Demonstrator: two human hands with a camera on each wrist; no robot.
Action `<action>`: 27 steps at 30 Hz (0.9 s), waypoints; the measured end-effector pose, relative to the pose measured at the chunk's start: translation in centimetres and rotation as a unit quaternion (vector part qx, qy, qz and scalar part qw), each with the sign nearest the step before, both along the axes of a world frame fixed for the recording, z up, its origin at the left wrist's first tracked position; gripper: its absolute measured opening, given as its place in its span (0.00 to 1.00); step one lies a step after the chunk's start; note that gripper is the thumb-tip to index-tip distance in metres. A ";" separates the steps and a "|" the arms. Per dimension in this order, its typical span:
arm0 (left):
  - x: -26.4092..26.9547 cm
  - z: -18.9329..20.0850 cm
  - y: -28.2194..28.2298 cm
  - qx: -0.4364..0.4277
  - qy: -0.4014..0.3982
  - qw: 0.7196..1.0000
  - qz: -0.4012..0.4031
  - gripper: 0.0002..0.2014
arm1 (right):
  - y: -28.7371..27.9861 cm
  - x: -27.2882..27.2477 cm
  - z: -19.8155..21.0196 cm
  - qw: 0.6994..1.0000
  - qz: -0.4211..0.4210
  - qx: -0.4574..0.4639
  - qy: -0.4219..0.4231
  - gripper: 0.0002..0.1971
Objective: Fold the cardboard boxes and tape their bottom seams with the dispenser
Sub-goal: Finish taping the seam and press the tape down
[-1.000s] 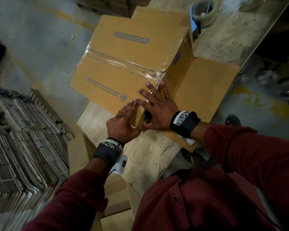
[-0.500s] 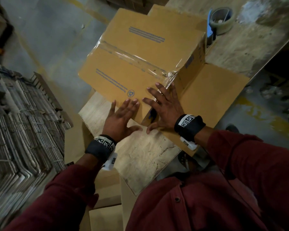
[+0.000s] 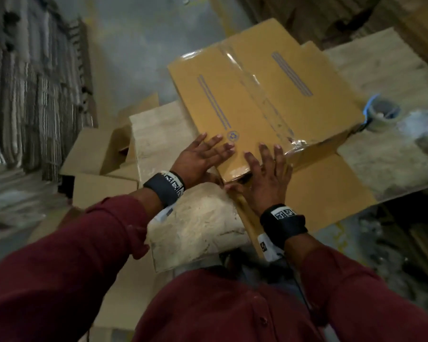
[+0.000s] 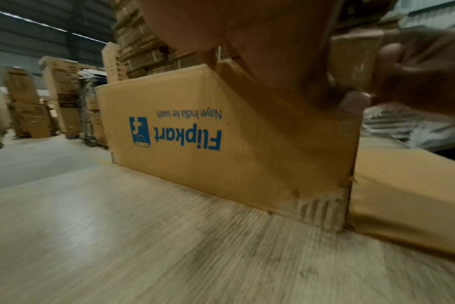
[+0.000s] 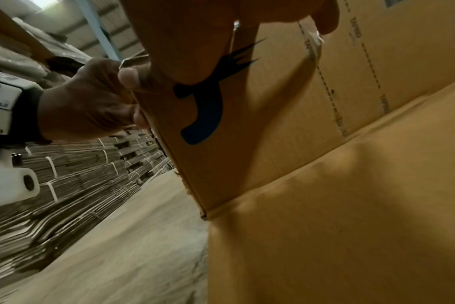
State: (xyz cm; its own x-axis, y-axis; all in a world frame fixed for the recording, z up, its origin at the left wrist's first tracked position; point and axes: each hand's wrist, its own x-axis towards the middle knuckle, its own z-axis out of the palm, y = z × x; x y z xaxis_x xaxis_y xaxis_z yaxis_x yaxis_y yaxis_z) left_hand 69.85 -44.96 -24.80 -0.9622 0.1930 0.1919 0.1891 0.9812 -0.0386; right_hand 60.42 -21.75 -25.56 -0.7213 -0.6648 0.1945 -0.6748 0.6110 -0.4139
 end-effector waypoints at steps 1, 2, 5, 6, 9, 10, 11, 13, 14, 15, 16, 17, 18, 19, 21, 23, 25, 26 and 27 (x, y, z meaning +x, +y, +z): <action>0.1 -0.2 0.1 -0.009 0.014 1.000 0.001 0.53 | 0.0 0.1 -0.1 1.000 0.001 -0.004 0.015 0.48; 0.1 -0.4 0.1 -0.014 0.024 1.000 0.006 0.53 | 0.1 0.0 -0.4 0.999 0.007 -0.007 0.034 0.45; 0.0 -0.4 0.2 -0.002 0.038 0.999 0.010 0.51 | 0.4 -0.6 -1.0 0.997 0.019 0.013 0.072 0.46; 0.0 -0.4 0.1 0.008 0.036 0.999 0.007 0.50 | 0.6 -0.7 -1.1 0.997 0.023 0.026 0.074 0.49; 0.0 -0.6 -0.2 0.038 0.010 0.999 0.001 0.53 | 0.8 -0.9 -1.1 0.996 0.038 0.054 0.066 0.58; 0.0 -0.7 -0.1 0.048 0.007 0.999 0.002 0.54 | 0.8 -0.9 -1.0 0.996 0.037 0.048 0.061 0.58; -0.1 -0.8 0.0 0.058 0.009 0.998 0.004 0.54 | 0.7 -0.9 -1.0 0.997 0.033 0.039 0.061 0.56; -0.2 -0.9 0.2 0.060 0.017 0.998 0.006 0.51 | 0.7 -0.9 -1.1 0.997 0.024 0.023 0.076 0.45; -0.2 -0.9 0.1 0.054 0.016 0.998 0.005 0.49 | 0.7 -0.9 -1.1 0.996 0.020 0.018 0.083 0.40; -0.2 -1.0 0.0 0.049 0.015 0.999 0.004 0.48 | 0.7 -0.9 -1.1 0.996 0.018 0.015 0.086 0.36; -0.2 -1.0 -0.1 0.048 0.015 0.999 0.003 0.47 | 0.8 -1.0 -1.1 0.996 0.019 0.011 0.086 0.34; -0.1 -1.0 -0.2 0.047 0.017 0.999 0.001 0.45 | 0.7 -0.9 -1.0 0.996 0.022 0.004 0.085 0.32; -0.1 -1.0 -0.3 0.046 0.020 0.999 -0.001 0.44 | 0.7 -0.9 -1.0 0.996 0.026 -0.004 0.083 0.30; -0.1 -1.0 -0.3 0.044 0.021 0.999 -0.002 0.44 | 0.7 -0.9 -0.9 0.996 0.029 -0.010 0.078 0.29; -0.1 -0.9 -0.3 0.049 0.019 0.999 -0.005 0.44 | 0.8 -0.9 -0.7 0.997 0.036 -0.013 0.074 0.29; -0.2 -0.8 -0.4 0.063 0.015 0.998 -0.005 0.48 | 1.2 -1.1 -0.6 0.996 0.046 0.009 0.076 0.34; -0.2 -0.8 -0.1 0.077 0.011 0.997 -0.002 0.54 | 1.6 -1.1 -0.6 0.995 0.056 0.040 0.078 0.43; -0.1 -0.8 0.2 0.086 0.014 0.996 0.000 0.56 | 1.6 -1.1 -0.6 0.994 0.055 0.048 0.080 0.47; -0.1 -0.8 0.4 0.096 0.017 0.995 0.002 0.55 | 1.5 -1.0 -0.5 0.994 0.049 0.050 0.080 0.48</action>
